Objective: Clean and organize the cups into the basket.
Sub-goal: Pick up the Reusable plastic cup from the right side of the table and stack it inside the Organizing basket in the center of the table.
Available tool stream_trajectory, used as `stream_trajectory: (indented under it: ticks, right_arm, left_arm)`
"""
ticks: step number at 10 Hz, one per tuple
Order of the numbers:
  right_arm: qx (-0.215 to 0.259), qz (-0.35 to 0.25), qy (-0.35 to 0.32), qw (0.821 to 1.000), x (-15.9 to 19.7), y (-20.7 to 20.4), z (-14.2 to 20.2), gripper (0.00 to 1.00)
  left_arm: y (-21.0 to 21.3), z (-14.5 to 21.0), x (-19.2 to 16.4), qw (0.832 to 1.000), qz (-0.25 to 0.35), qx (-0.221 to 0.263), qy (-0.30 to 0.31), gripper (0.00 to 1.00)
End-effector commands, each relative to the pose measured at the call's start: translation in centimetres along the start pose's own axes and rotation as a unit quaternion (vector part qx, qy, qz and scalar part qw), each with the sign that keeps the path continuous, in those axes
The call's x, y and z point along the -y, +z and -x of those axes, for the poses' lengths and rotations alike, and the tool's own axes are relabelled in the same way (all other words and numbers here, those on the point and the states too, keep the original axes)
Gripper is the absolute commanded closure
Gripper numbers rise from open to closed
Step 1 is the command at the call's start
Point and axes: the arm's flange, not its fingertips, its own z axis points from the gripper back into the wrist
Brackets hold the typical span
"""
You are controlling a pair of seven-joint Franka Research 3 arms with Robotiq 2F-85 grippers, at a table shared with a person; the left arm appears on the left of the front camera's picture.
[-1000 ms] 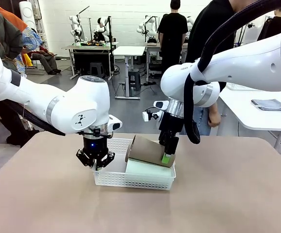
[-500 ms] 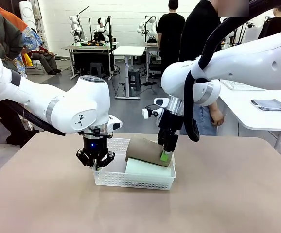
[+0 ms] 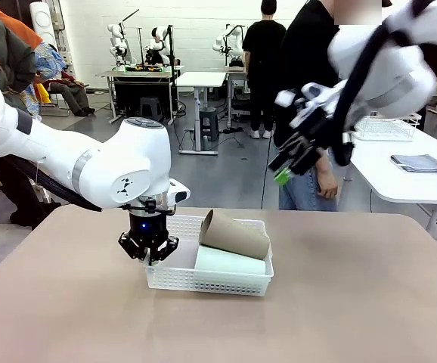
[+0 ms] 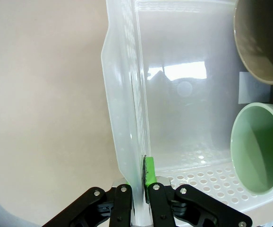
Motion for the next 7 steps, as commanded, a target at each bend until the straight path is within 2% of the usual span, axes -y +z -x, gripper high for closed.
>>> stream_trajectory:
  ticks: [1, 3, 5, 6, 7]
  right_arm:
    - [0.074, -0.025, -0.046, 0.996, -2.9, 2.5, 5.1, 0.00]
    - [0.115, -0.021, -0.030, 0.993, -5.7, 5.7, 8.7, 0.00]
    - [0.149, -0.005, -0.021, 0.989, -7.3, 6.7, 12.1, 0.00]
    - [0.145, 0.014, -0.025, 0.989, -7.7, 6.9, 12.9, 0.00]
    - [0.120, 0.054, -0.034, 0.991, -7.7, 6.9, 13.2, 0.00]
  left_arm:
    - [0.1, 0.1, 0.0, 1.000, -0.006, 0.006, -0.006, 1.00]
    - [0.1, 0.1, 0.0, 1.000, -0.006, 0.006, -0.006, 1.00]
    - [0.1, 0.1, 0.0, 1.000, -0.006, 0.006, -0.006, 1.00]
    - [0.1, 0.1, 0.0, 1.000, -0.006, 0.006, -0.006, 1.00]
    - [0.1, 0.1, 0.0, 1.000, -0.006, 0.006, -0.006, 1.00]
